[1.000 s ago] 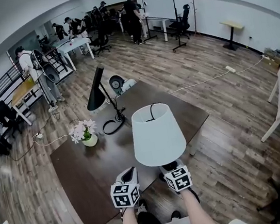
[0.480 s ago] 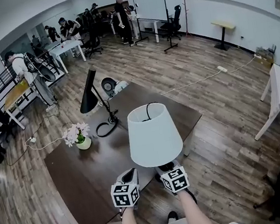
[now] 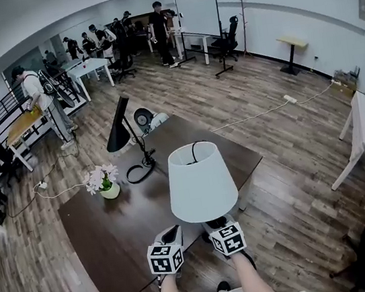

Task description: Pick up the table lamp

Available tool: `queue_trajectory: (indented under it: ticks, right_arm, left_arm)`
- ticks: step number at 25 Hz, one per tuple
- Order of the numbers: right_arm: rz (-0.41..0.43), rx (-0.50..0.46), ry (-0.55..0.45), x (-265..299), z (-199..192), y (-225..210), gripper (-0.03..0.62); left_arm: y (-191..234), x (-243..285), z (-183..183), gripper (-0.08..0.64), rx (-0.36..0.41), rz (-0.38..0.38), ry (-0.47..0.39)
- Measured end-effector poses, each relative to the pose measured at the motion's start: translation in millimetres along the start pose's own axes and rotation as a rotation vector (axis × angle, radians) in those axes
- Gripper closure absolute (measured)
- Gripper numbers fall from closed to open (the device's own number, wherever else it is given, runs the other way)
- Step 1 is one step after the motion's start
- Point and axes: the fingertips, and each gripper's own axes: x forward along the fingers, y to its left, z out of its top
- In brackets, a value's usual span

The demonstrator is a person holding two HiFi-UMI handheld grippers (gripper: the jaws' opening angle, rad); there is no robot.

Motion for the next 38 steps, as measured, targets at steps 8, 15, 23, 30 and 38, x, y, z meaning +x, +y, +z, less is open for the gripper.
queue_trajectory:
  ticks: [8, 15, 23, 30, 38]
  right_arm:
    - [0.001, 0.017, -0.019, -3.5, 1.0, 5.2, 0.414]
    - [0.004, 0.014, -0.017, -5.5, -3.3, 11.1, 0.414]
    - [0.019, 0.019, -0.044, -5.7, 1.1, 19.0, 0.414]
    - [0.023, 0.031, -0.036, -7.2, -3.2, 17.2, 0.414]
    - [0.024, 0.042, -0.032, -5.7, -2.8, 13.5, 0.414]
  left_arm:
    - [-1.4, -6.0, -2.8, 0.560, 0.015, -0.009, 0.005]
    - [1.5, -14.2, -8.3, 0.560, 0.004, -0.001, 0.006]
    - [3.1, -21.3, -12.4, 0.560, -0.002, 0.007, 0.000]
    - [-0.2, -21.2, -16.1, 0.560, -0.008, 0.007, 0.003]
    - [-4.3, -17.2, -13.7, 0.560, -0.003, -0.001, 0.008]
